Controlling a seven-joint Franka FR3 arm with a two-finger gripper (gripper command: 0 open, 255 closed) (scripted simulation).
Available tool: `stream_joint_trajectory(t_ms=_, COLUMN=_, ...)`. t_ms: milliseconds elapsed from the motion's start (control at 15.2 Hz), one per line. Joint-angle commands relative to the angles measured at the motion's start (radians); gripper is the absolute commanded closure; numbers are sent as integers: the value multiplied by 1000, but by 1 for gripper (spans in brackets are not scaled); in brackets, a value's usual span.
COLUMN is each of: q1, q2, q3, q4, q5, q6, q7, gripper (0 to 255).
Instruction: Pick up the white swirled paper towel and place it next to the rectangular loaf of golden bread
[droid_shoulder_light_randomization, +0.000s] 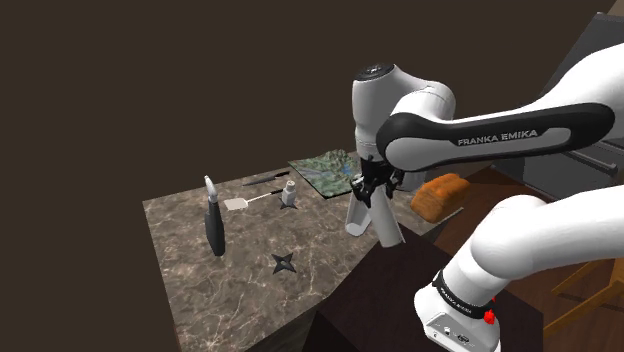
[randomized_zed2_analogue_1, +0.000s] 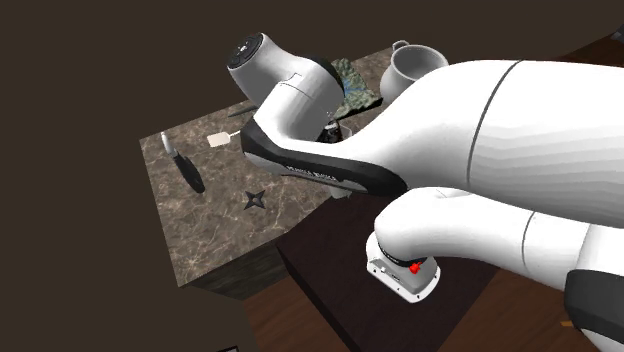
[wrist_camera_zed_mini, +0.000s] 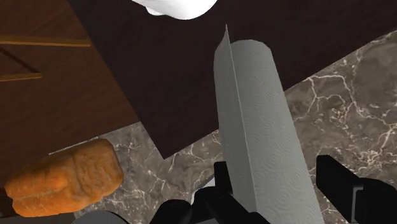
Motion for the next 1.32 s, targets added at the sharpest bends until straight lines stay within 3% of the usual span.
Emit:
stream_joint_trajectory(t_ms=0, q1=-34, q2=-4, q3=-44, q4=-10, q5=-43, q6=18, q7=-51, gripper=255)
stream_joint_trajectory(t_ms=594, q1=-205, q2=72, q3=-215, q4=-5, q5=-233, q6=147, q7=-238, gripper=255)
stream_joint_trajectory(t_ms=1254, q1=-374, q2=281, q3=-372, q4=132, q5=-406, q6=288, q7=-403, gripper=255)
